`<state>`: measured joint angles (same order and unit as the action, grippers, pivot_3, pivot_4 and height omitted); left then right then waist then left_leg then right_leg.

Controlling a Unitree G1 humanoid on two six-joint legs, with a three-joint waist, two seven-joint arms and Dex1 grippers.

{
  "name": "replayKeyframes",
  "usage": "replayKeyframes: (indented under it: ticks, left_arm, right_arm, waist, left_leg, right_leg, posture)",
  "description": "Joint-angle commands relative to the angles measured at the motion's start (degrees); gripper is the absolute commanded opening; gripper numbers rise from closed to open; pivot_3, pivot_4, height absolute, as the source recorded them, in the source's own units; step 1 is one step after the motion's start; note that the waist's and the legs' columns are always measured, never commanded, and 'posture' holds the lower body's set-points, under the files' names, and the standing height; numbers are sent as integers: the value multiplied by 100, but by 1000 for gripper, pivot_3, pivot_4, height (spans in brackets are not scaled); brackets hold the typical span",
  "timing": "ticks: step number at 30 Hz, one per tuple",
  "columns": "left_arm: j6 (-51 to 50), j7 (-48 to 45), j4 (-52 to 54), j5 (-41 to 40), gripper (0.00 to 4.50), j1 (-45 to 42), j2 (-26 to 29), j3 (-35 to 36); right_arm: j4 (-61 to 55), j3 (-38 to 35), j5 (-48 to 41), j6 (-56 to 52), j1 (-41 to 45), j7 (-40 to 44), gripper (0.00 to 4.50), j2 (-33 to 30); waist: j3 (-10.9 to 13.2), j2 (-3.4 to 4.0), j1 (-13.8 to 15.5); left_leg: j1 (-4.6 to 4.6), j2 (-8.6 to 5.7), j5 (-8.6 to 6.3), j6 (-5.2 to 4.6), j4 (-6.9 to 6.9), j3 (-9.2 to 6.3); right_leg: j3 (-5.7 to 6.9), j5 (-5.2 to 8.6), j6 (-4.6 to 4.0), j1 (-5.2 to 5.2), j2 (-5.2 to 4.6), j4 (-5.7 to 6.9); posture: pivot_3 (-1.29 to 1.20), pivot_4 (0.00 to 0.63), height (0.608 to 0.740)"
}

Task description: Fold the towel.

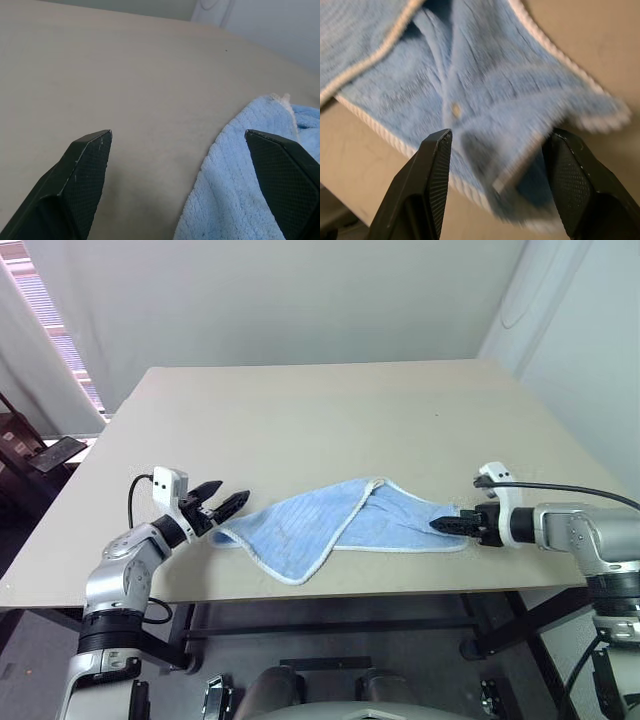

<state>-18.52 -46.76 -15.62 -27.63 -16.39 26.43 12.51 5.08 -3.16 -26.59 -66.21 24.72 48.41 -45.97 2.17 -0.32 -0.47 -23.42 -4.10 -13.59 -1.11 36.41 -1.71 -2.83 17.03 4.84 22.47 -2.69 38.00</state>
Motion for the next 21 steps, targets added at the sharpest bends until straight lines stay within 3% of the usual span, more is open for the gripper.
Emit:
replayKeyframes:
  ticks: [1,5,11,21]
  left_arm:
    - [54,-42,38,-31,4500,-177,91,104]
    - [63,-58,-30,1,4500,-205,115,102]
    - [81,-81,-99,7,4500,-235,74,49]
    - [66,-36,-17,8,4500,-179,49,39]
  right_arm:
    - [-83,-40,-29,-17,102,56,2859,-192]
    - [28,-168,-2,-189,265,-138,2859,-216]
    - [1014,-738,-73,-738,978,-870,2859,507]
    - [2583,-767,353,-772,1666,-1665,2859,923]
  waist:
    - [0,0,-10]
    - [0,0,-16]
    - [-1,-1,-19]
    - [-1,0,-22]
  left_leg:
    - [0,0,0,0,0,0]
    - [0,0,0,0,1,0]
    - [1,0,0,0,2,0]
    - [0,-1,1,0,-6,1]
  right_leg:
    - [0,0,0,0,0,0]
    - [0,0,-1,0,0,0]
    - [0,-1,0,0,0,3]
    - [1,-1,0,5,-1,1]
  posture:
    - [0,0,736]
    - [0,0,736]
    - [0,0,736]
    - [0,0,736]
